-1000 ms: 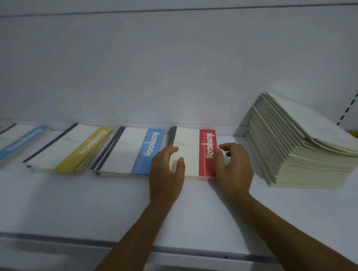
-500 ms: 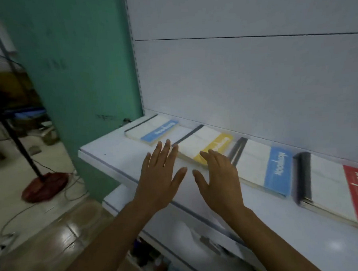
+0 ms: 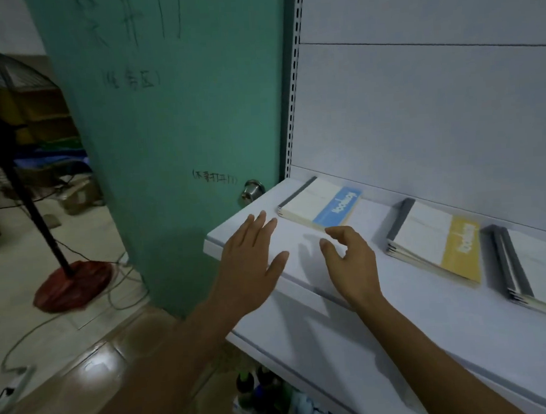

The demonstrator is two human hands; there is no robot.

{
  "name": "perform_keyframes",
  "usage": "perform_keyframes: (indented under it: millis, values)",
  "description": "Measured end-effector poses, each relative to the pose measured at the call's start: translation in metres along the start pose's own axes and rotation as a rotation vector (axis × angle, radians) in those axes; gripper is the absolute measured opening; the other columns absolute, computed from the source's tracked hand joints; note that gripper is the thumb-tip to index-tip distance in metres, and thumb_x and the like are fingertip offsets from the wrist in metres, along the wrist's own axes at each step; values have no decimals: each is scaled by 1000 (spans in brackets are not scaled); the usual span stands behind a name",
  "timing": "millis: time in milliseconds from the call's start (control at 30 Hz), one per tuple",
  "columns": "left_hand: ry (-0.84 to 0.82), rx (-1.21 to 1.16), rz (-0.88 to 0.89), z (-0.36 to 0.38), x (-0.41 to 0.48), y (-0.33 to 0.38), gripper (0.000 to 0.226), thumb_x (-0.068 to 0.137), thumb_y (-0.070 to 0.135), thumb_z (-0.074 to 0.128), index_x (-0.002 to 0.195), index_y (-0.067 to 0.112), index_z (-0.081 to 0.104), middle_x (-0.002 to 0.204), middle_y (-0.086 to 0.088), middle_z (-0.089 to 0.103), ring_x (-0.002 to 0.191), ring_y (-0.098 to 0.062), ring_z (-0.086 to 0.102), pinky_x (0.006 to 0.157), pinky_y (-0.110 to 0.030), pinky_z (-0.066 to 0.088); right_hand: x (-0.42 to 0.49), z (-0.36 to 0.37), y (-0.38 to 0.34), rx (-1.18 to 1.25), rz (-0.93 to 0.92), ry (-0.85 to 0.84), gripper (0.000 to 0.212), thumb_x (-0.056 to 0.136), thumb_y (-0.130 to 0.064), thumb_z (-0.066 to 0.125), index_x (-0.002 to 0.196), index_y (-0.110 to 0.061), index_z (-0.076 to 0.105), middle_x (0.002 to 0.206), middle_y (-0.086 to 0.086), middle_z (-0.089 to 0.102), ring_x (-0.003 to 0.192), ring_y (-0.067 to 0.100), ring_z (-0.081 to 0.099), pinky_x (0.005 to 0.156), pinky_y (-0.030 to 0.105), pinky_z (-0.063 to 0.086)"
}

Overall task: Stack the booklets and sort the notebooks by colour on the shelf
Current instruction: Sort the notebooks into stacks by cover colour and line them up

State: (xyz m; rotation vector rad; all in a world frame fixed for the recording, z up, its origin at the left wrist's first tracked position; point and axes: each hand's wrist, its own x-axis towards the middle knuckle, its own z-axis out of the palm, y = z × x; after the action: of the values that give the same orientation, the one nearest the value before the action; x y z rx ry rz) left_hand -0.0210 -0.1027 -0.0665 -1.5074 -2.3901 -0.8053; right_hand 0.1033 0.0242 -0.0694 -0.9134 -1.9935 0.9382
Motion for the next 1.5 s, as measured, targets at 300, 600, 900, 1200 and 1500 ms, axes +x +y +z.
perform_keyframes:
  millis: [300, 600, 900, 1200, 1500]
  values:
    - [-109, -100, 43, 21, 60, -37, 60, 96, 44, 42, 149, 22, 22, 158, 3, 15, 146, -15, 9, 115, -34, 13, 73, 21, 13, -171, 158, 61, 39, 93, -27, 56, 128, -11, 50, 130, 14, 52, 118, 28, 49, 93, 39, 45]
    - [-263, -212, 41, 57, 123, -82, 60, 96, 42, 43, 149, 24, 19, 158, 4, 15, 145, -14, 8, 118, -39, 16, 101, 57, 40, -498, 256, 176, 57, 87, -57, 52, 126, -15, 50, 118, 7, 61, 110, 28, 54, 95, 40, 41]
    - [-306, -223, -16, 94, 185, -75, 54, 98, 51, 28, 131, 12, 46, 139, -7, 47, 133, -23, 37, 105, -39, 29, 91, 49, 33, -295, 307, 232, 59, 88, -35, 62, 141, -20, 39, 131, 4, 56, 115, 24, 54, 95, 44, 45]
    - [-352, -179, 50, 105, 188, -84, 52, 100, 44, 23, 138, 14, 43, 155, -3, 28, 145, -16, 13, 115, -35, 12, 61, 57, 15, -127, 407, 458, 81, 82, -23, 73, 147, -16, 25, 119, 1, 54, 105, 18, 54, 85, 36, 48]
    - [-235, -186, 113, 100, 198, -96, 34, 99, 37, 32, 116, 18, 55, 126, 1, 56, 120, -18, 45, 100, -35, 31, 54, 59, 17, -59, 430, 589, 52, 76, -18, 79, 113, -23, 43, 102, -11, 59, 93, 11, 62, 79, 38, 56]
